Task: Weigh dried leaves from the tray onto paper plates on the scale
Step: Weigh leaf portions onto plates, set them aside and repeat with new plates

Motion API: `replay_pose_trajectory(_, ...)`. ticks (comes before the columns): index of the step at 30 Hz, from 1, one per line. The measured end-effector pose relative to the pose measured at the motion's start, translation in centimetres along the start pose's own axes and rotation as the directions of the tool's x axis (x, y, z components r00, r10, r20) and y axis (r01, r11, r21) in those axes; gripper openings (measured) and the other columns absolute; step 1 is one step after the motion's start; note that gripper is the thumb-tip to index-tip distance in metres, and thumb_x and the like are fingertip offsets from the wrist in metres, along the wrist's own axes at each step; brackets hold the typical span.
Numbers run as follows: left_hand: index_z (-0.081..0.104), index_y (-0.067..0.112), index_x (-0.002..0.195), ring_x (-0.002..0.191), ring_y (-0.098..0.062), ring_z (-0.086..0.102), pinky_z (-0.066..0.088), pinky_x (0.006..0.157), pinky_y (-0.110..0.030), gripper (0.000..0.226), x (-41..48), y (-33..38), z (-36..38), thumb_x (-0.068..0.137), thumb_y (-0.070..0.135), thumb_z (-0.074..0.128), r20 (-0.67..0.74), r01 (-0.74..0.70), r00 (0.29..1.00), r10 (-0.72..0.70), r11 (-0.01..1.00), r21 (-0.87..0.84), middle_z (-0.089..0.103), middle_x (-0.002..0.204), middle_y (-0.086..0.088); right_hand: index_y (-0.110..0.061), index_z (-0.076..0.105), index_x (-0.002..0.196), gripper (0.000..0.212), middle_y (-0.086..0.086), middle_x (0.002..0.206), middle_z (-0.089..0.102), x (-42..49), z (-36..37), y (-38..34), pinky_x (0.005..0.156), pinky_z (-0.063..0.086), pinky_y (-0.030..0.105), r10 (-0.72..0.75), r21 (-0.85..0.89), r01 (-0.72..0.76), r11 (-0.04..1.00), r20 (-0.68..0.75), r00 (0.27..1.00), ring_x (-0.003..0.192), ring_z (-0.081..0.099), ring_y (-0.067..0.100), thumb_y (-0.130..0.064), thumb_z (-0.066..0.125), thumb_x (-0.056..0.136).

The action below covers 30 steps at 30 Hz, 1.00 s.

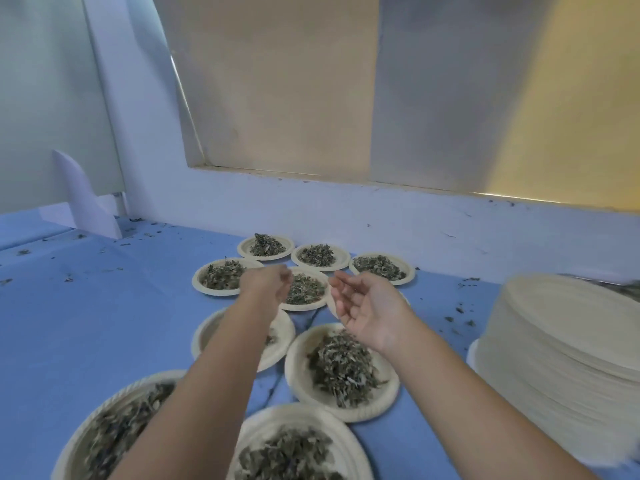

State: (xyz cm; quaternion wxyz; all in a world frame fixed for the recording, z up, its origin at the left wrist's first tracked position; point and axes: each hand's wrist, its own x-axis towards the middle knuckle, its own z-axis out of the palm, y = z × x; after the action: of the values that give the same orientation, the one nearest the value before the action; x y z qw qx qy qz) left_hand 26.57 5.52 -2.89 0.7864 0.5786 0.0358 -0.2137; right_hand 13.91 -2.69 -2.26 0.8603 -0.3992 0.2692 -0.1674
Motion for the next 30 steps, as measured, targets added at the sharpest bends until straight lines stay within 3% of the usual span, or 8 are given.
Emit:
replay_pose_trajectory(4,0.059,0.008,0.078,0.048,-0.007,0.055,0.043,0.045,-0.014,0.016,-7.6,-2.0,5.1,0.091,0.002,0.052,0.309,0.029,0.95,-0.037,0.999,0.031,0.06,0.063,-0.001,-0.007,0.063,0.082,0.022,0.0,0.058,0.066,-4.5,-3.1,-1.5,0.051,0.045,0.016,-0.134,-0.01,0.134,0.991,-0.014,0.991,0.057,0.057,0.01,-0.002,0.044,0.092)
replay_pose_trajectory(7,0.06,0.011,0.075,0.048,-0.01,0.053,0.041,0.044,-0.016,0.02,-13.0,-3.8,7.8,0.09,0.004,0.049,0.448,0.011,0.893,-0.035,0.998,0.056,0.06,0.059,0.0,-0.008,0.063,0.077,0.02,-0.001,0.054,0.064,-8.0,-6.1,-2.8,0.045,0.044,0.014,-0.395,-0.239,0.377,0.895,-0.027,0.918,0.046,0.056,0.007,0.001,0.05,0.09)
replay_pose_trajectory(11,0.066,0.009,0.086,0.064,-0.012,0.061,0.05,0.063,-0.022,0.015,-17.6,-6.8,9.5,0.09,0.007,0.051,0.465,0.014,0.885,-0.012,1.0,-0.002,0.067,0.073,-0.001,-0.017,0.067,0.082,0.022,-0.01,0.068,0.068,-11.9,-11.4,-4.8,0.049,0.042,0.012,-0.758,-0.757,0.517,0.4,0.044,0.65,0.056,0.061,0.005,-0.002,0.052,0.087)
replay_pose_trajectory(14,0.068,0.01,0.09,0.058,-0.006,0.064,0.046,0.06,-0.018,0.016,-19.9,-8.8,9.4,0.09,0.009,0.052,0.456,0.002,0.89,0.003,1.0,-0.011,0.071,0.069,0.004,-0.019,0.071,0.099,0.02,-0.011,0.091,0.068,-14.1,-15.1,-6.4,0.072,0.04,0.013,-0.861,-0.953,0.284,-0.103,0.228,0.455,0.084,0.06,0.006,-0.011,0.055,0.091)
replay_pose_trajectory(16,0.068,0.009,0.089,0.056,-0.005,0.065,0.047,0.06,-0.018,0.018,-21.0,-9.7,9.1,0.09,0.008,0.051,0.459,0.014,0.889,0.0,1.0,-0.028,0.072,0.071,0.003,-0.022,0.07,0.111,0.026,-0.009,0.109,0.069,-15.0,-16.9,-7.3,0.082,0.041,0.024,-0.792,-0.956,0.113,-0.272,0.289,0.537,0.104,0.058,0.013,-0.016,0.052,0.094)
replay_pose_trajectory(19,0.068,0.009,0.09,0.058,-0.006,0.065,0.047,0.06,-0.019,0.017,-21.7,-10.1,8.9,0.09,0.009,0.051,0.445,0.012,0.896,0.008,0.999,-0.041,0.072,0.077,0.0,-0.025,0.067,0.117,0.029,-0.011,0.119,0.066,-15.7,-18.1,-7.6,0.086,0.042,0.023,-0.694,-0.951,0.145,-0.273,0.3,0.655,0.11,0.058,0.009,-0.018,0.048,0.096)
replay_pose_trajectory(25,0.068,0.009,0.092,0.063,-0.007,0.063,0.047,0.06,-0.017,0.019,-22.0,-10.8,8.5,0.091,0.01,0.049,0.435,0.008,0.9,0.009,0.999,-0.037,0.071,0.079,0.001,-0.009,0.069,0.113,0.028,0.008,0.111,0.069,-15.9,-18.1,-7.5,0.089,0.047,0.044,-0.646,-0.925,0.14,-0.353,0.349,0.678,0.108,0.059,0.026,-0.014,0.046,0.098)
replay_pose_trajectory(30,0.067,0.012,0.088,0.064,-0.008,0.063,0.046,0.063,-0.019,0.02,-22.0,-11.0,8.5,0.091,0.01,0.048,0.42,0.035,0.907,-0.016,0.999,-0.037,0.07,0.076,0.003,-0.011,0.064,0.123,0.032,0.012,0.115,0.067,-15.7,-18.1,-7.5,0.09,0.042,0.039,-0.612,-0.9,0.123,-0.418,0.379,0.694,0.111,0.057,0.028,-0.01,0.043,0.099)
